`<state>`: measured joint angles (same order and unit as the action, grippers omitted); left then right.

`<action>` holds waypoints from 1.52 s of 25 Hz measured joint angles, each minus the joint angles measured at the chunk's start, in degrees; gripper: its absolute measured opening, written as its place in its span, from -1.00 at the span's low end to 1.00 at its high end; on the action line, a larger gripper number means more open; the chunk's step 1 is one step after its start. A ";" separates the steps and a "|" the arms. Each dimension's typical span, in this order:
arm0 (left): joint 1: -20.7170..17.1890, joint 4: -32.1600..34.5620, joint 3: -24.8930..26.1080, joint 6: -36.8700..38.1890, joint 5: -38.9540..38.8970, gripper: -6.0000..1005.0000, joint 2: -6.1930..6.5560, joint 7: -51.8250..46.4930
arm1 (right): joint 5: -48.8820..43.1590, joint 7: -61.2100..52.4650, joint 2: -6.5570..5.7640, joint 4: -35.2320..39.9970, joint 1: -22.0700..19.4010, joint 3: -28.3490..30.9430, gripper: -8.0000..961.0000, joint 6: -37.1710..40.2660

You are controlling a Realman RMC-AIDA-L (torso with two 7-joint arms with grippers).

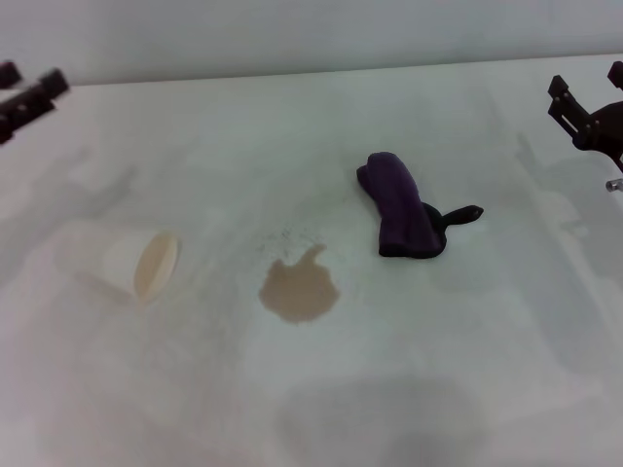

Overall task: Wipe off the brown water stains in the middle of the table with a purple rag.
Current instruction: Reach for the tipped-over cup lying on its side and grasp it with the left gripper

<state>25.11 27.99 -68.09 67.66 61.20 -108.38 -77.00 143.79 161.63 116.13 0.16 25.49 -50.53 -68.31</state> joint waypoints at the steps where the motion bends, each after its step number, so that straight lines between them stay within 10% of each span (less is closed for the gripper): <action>1: -0.12 2.70 0.01 0.18 4.43 0.74 0.33 -3.55 | 0.00 0.00 -0.01 0.04 0.00 0.00 0.74 0.00; 17: 0.47 32.78 4.22 8.26 48.69 0.75 2.10 -20.66 | 0.00 0.00 0.06 -0.11 -0.06 0.03 0.74 0.82; 23: 1.38 38.49 5.46 9.29 65.32 0.75 -1.10 -16.07 | 0.00 -0.16 0.06 -0.50 0.17 -0.01 0.74 0.84; 31: 1.58 38.75 4.06 10.51 68.14 0.74 -4.18 -4.49 | 0.01 -0.81 0.06 -0.86 0.61 0.00 0.74 1.63; 38: 3.51 40.39 1.75 15.53 72.45 0.75 -4.77 -0.41 | 0.00 -1.15 0.06 -1.50 0.68 0.00 0.74 1.78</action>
<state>28.62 68.38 -66.35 83.19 133.65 -113.15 -77.42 143.79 160.48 116.20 -1.34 26.17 -50.54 -66.53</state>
